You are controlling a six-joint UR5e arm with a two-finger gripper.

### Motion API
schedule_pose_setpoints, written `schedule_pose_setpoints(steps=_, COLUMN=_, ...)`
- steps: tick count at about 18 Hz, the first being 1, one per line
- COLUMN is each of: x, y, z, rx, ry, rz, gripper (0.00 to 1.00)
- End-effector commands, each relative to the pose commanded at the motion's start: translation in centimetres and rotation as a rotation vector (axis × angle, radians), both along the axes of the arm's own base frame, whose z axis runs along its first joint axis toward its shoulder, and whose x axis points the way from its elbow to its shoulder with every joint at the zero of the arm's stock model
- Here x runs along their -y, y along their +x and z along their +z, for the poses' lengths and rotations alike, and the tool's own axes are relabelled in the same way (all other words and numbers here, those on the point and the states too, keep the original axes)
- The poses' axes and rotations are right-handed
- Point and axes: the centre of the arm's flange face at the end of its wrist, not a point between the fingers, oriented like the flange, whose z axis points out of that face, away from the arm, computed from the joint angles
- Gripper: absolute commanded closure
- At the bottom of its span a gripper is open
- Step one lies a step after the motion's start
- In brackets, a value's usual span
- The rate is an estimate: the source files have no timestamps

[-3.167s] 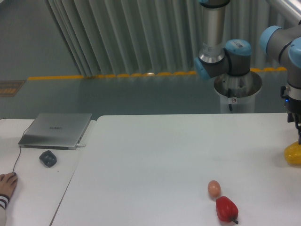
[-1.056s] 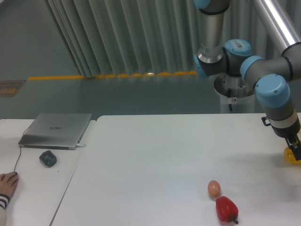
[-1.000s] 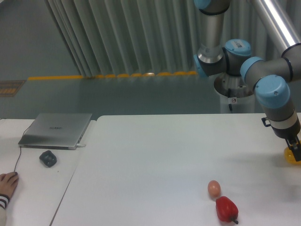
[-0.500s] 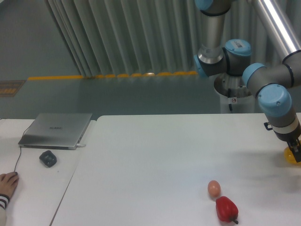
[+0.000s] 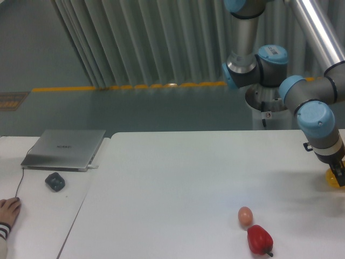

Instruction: Place the yellow pepper in a basket

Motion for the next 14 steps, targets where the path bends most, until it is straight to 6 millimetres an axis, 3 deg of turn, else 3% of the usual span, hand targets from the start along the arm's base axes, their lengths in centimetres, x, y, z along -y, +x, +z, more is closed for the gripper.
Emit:
schedule_pose_setpoints(steps=10, x=0.1, y=-0.9, z=-0.9, rx=-0.026, ry=-0.055, rz=-0.007, gripper=0.02)
schedule_pose_setpoints(steps=12, x=0.1, y=-1.0, z=-0.7, rx=-0.030, ry=-0.054, rz=-0.005, gripper=0.12)
schedule_pose_setpoints(steps=13, x=0.0, y=-1.0, z=-0.7, rx=-0.032, ry=-0.053, rz=-0.004, gripper=0.27)
schedule_pose_setpoints(steps=14, x=0.0, y=-1.2, z=-0.5, rx=-0.035, ry=-0.050, rz=-0.004, gripper=0.32)
